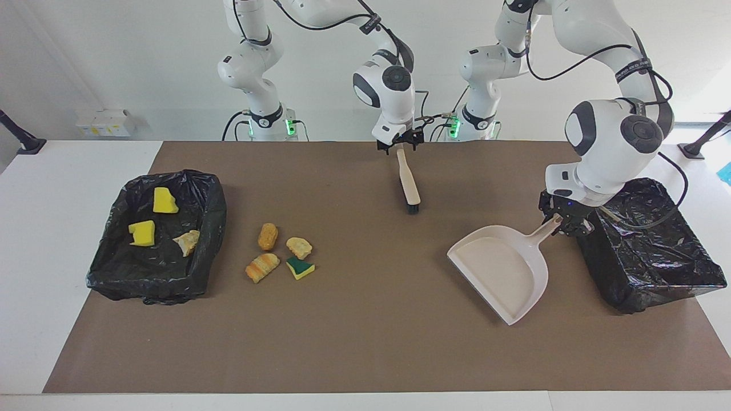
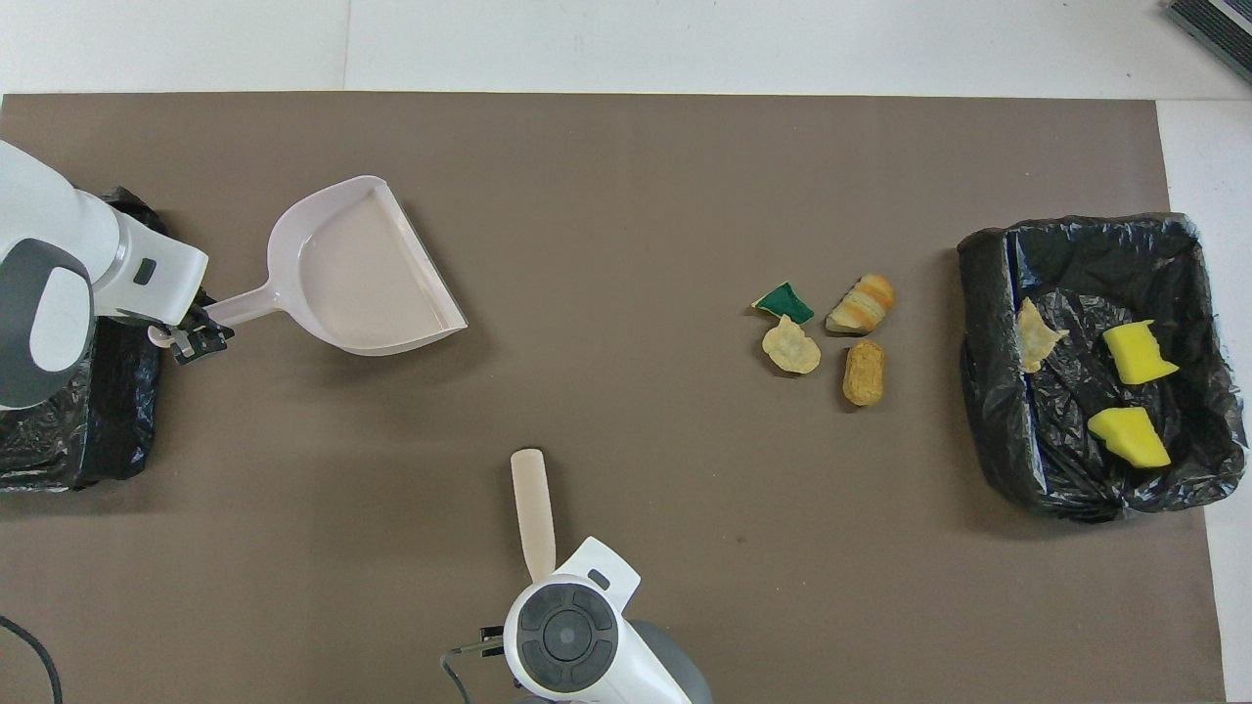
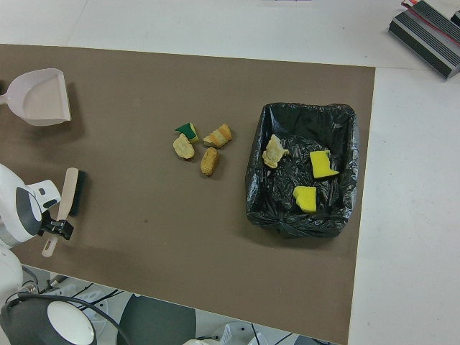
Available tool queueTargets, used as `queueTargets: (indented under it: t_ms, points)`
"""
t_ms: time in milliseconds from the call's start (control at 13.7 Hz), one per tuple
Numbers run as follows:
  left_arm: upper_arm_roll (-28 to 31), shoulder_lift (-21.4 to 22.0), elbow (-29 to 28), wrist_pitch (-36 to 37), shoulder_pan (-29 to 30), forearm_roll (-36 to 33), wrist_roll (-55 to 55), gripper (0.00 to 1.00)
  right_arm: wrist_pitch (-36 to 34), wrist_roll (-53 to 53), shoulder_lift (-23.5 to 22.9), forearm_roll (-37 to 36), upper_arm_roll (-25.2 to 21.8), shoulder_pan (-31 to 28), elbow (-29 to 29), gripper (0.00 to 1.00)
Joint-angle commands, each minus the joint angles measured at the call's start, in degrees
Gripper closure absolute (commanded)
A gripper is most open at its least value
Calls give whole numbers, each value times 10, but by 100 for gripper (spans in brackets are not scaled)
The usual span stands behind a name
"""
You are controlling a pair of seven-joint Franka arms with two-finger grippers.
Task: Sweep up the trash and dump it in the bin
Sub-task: 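Pull the dustpan with the left gripper while the right gripper grasps the brush, then move the brush to the sponges while the left gripper holds the dustpan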
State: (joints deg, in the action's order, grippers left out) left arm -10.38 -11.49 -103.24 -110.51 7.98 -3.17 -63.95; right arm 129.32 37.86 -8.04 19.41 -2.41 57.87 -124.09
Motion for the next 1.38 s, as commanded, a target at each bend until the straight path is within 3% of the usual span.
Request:
queueTargets:
  t_ms: [0,146,364,437,801,1092,1311]
  points:
    - [-4,36,-52,-28,20,10,-75,100,-13,-2,7,-37,-1,-4,2,29]
    - [-4,40,-61,-38,21,10,-110,100,-20,-2,7,-39,-1,-3,5,51]
    - [-4,43,-69,-44,22,10,-117,100,-24,-2,3,-40,-1,-3,16,93]
    - [-4,43,-70,-44,22,10,-117,100,-28,-2,-1,-40,-1,-3,24,97]
    - [-4,44,-74,-45,15,10,-102,100,-62,-4,-13,-65,-1,-12,52,100]
    - [-5,40,-76,-73,-4,10,-87,100,-128,-18,-14,-99,-3,-62,110,100]
    - [-6,36,-75,-85,-18,10,-55,100,-139,-35,-9,-98,-2,-76,114,100]
